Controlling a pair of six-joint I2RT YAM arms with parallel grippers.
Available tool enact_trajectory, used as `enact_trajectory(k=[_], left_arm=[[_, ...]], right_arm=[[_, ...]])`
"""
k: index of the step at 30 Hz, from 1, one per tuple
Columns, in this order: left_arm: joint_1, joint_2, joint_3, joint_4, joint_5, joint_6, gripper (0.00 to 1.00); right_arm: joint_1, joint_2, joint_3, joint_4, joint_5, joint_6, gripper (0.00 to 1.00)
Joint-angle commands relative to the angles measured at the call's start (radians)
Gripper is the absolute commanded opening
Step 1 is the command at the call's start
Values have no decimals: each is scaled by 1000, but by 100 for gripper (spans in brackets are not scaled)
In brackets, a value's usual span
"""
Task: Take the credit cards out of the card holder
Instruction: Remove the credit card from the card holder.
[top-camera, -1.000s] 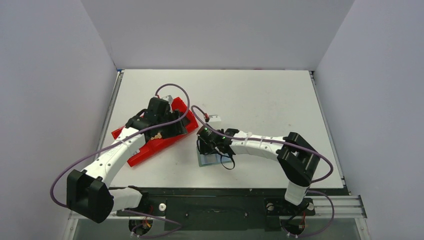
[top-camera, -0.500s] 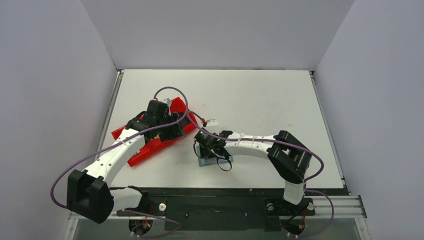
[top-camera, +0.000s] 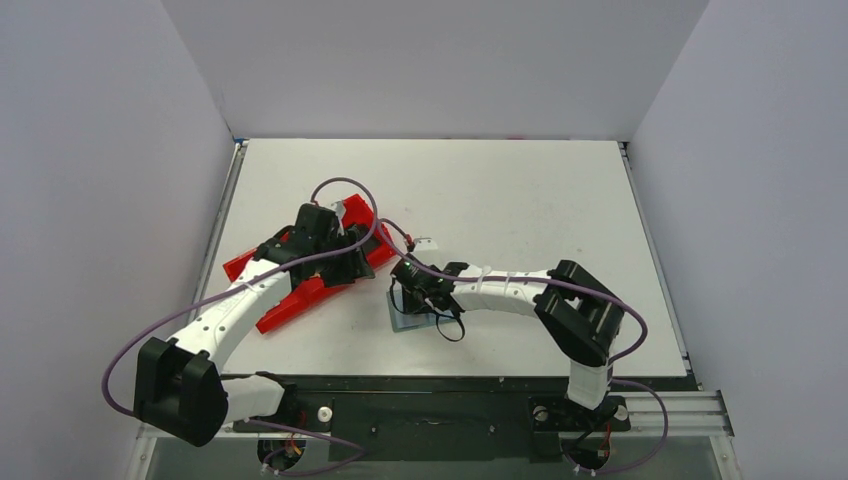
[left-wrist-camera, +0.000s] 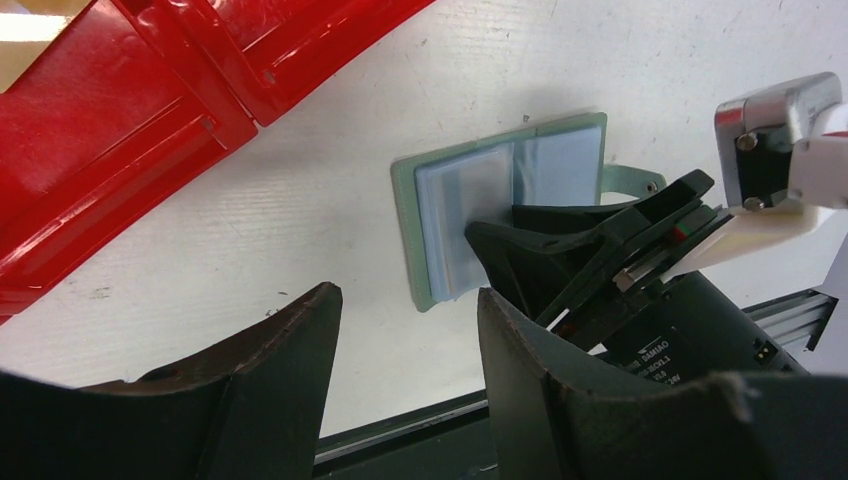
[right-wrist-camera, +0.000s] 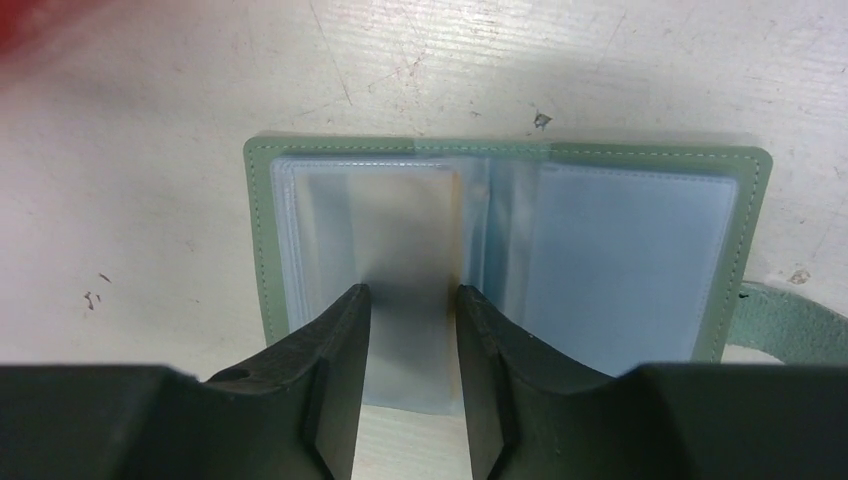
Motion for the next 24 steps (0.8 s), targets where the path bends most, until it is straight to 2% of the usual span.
enact_trajectory(k=[1, 9, 18, 24], left_arm=[[5, 12, -13, 71, 46, -11, 50], [-3, 54, -50, 141, 102, -52, 50], [-81, 142, -89, 285, 182, -141, 50], [-123, 218, -87, 383, 226, -188, 50]], right_arm=[[-33, 11, -102, 36, -66, 21, 28], [-100, -39, -235, 197, -190, 51, 2], [-185, -55, -351, 414, -376, 81, 0], [-205, -57, -373, 479, -426, 95, 0]])
